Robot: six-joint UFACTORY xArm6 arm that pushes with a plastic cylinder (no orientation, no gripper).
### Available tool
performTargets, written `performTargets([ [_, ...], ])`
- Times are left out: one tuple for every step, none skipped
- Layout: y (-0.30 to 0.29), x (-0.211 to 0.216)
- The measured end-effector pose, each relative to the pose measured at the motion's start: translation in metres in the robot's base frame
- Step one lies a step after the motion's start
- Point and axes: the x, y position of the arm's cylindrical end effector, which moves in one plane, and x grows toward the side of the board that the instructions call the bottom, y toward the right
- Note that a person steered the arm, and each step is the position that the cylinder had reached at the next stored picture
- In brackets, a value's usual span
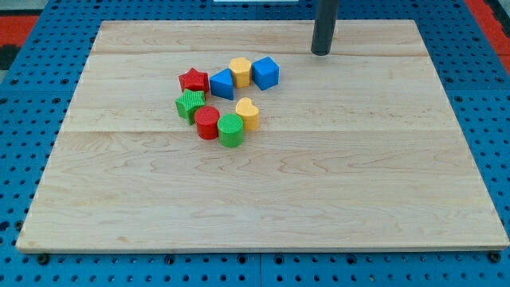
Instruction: Push the yellow hexagon along with the blue triangle a bit down and left
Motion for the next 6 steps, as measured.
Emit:
performTargets([
  [-0.039,-0.009],
  [-0.078,-0.022],
  [-0.121,0.009],
  [-0.129,0.070],
  [-0.089,0.100],
  [-0.096,0.107],
])
